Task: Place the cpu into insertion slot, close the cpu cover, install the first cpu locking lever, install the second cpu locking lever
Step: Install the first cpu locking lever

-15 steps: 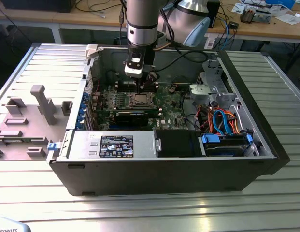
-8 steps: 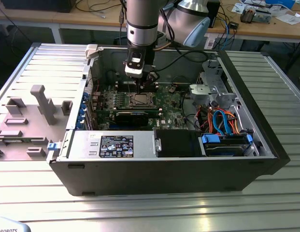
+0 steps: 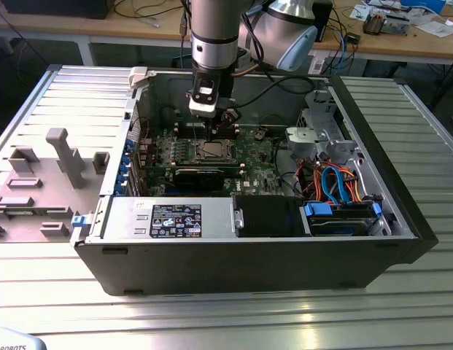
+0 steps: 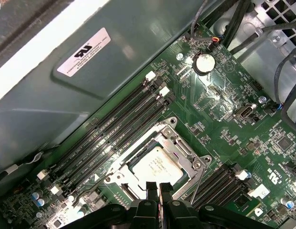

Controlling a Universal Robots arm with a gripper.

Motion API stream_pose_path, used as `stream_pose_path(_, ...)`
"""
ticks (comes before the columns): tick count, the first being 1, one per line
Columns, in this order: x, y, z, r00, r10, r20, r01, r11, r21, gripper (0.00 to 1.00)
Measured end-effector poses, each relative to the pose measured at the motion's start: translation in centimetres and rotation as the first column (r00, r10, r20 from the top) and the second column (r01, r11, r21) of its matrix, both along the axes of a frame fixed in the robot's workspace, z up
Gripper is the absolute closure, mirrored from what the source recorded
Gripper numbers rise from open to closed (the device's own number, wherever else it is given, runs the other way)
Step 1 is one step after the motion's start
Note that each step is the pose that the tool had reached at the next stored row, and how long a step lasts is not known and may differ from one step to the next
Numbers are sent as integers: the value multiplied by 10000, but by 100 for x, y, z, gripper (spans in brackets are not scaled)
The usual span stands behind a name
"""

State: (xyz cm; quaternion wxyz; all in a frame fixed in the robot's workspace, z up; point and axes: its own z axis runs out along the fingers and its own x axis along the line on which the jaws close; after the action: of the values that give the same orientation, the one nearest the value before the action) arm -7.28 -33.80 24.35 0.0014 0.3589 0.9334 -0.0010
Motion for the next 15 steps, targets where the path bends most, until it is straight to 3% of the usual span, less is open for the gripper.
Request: stream_pose_path(15,0,0,0,9999,161,0,-161,9999,0,84)
